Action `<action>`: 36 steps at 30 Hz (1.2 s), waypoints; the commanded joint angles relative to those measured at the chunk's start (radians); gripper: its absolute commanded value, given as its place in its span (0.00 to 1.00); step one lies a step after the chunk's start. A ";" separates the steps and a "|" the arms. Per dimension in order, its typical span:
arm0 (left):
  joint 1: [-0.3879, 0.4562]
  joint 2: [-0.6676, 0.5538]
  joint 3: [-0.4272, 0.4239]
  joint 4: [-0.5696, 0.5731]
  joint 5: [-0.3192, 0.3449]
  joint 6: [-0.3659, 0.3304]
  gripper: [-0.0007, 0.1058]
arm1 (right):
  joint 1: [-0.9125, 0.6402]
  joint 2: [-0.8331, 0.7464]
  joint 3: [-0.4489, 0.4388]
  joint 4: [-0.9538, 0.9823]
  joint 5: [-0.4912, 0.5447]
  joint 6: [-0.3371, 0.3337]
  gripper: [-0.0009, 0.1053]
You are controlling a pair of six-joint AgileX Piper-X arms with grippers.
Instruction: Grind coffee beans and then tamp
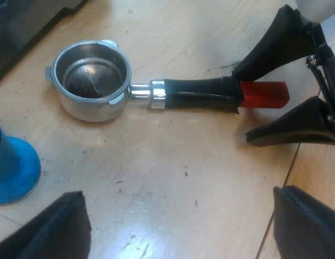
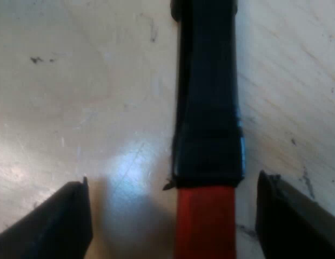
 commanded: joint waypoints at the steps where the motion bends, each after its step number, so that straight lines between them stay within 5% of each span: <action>1: -0.004 -0.002 -0.002 -0.015 0.005 -0.009 0.68 | -0.004 -0.006 -0.008 0.007 -0.016 -0.003 0.67; 12: -0.004 -0.002 -0.002 -0.015 0.005 -0.009 0.68 | 0.019 -0.010 -0.177 0.380 0.040 -0.009 0.89; 17: -0.004 -0.002 -0.002 -0.015 0.005 -0.009 0.68 | 0.067 -0.030 -0.242 0.391 0.110 -0.073 0.90; 24: -0.004 -0.002 -0.011 -0.015 0.003 -0.021 0.68 | 0.128 -0.080 -0.268 0.309 0.230 -0.074 0.90; 29: -0.004 -0.002 -0.049 0.010 -0.100 -0.024 0.68 | 0.129 -0.092 -0.268 0.197 0.257 -0.097 0.90; 36: -0.004 -0.002 -0.103 0.042 -0.245 -0.045 0.68 | 0.129 -0.092 -0.199 -0.082 0.257 -0.232 0.90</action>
